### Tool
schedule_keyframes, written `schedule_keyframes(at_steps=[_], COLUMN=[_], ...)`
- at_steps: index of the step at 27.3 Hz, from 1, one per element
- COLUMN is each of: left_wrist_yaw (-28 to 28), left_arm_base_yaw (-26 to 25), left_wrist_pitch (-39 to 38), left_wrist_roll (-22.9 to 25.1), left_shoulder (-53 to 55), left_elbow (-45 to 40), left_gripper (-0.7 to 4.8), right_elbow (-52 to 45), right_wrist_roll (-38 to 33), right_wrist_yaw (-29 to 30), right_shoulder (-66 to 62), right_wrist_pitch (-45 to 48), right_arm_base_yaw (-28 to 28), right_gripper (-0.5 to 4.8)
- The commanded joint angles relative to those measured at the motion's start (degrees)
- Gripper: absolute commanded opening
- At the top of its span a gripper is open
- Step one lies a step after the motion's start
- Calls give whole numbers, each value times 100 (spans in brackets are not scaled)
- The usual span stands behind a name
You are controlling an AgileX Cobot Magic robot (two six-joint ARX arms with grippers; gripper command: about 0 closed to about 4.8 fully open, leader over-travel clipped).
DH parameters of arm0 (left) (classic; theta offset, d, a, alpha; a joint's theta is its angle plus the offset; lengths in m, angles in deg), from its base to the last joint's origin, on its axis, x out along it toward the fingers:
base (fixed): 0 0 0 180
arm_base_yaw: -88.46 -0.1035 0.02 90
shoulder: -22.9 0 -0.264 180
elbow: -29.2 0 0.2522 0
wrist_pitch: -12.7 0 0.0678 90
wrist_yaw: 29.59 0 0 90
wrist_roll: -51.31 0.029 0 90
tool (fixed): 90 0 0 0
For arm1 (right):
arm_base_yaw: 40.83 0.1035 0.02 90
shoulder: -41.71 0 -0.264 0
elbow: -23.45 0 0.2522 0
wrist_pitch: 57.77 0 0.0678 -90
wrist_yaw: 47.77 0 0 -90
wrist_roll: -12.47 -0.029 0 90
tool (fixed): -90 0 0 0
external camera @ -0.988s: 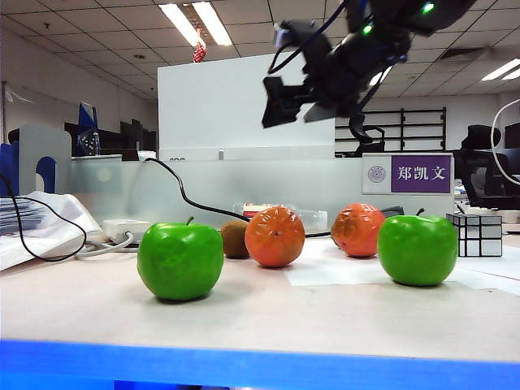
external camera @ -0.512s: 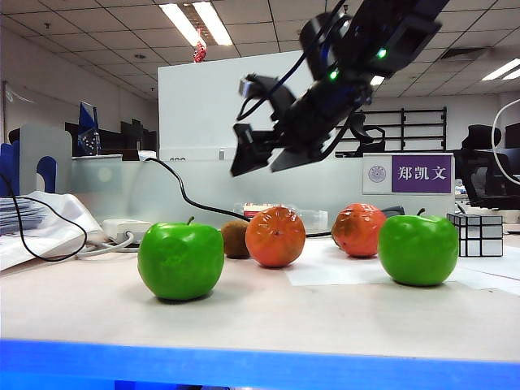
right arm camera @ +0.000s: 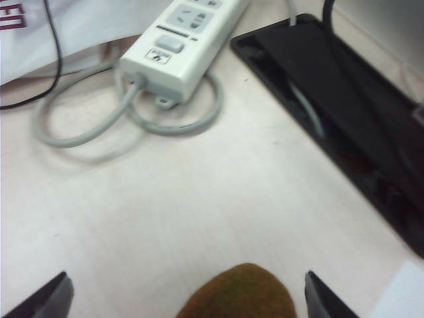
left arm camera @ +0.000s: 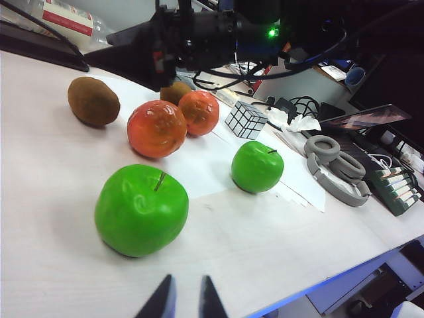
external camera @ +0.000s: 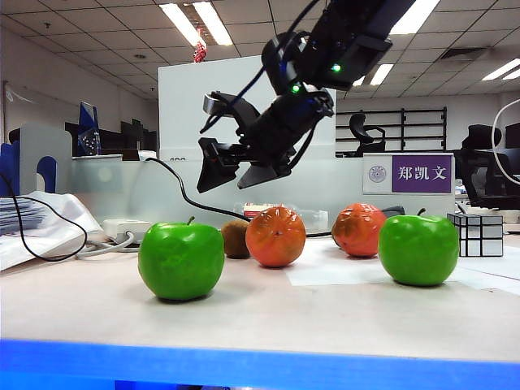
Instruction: Put the same fruits together.
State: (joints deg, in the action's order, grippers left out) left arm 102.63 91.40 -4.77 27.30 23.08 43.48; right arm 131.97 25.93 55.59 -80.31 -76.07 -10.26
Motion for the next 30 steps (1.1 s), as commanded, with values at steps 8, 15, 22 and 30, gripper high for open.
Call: schedule_keyframes(at_steps=[8, 15, 22, 30], left_wrist_yaw=[2, 7, 7, 7], left_arm_base_yaw=[-7, -7, -7, -7], left_wrist_pitch=[55, 55, 52, 50], left_wrist_roll=[111, 109, 109, 109], left_shoulder=[-7, -7, -7, -7], left_elbow=[11, 11, 11, 11], left_gripper=[62, 62, 62, 62], right_elbow=[35, 35, 37, 55], right_wrist_roll=[33, 26, 26, 33], right_wrist_yaw=[-166, -168, -197, -186], right_shoulder=[-131, -280, -374, -446], right_wrist_pitch=[-330, -339, -337, -289], right_arm_base_yaw=[-13, -13, -13, -13], right_gripper=[479, 479, 479, 172])
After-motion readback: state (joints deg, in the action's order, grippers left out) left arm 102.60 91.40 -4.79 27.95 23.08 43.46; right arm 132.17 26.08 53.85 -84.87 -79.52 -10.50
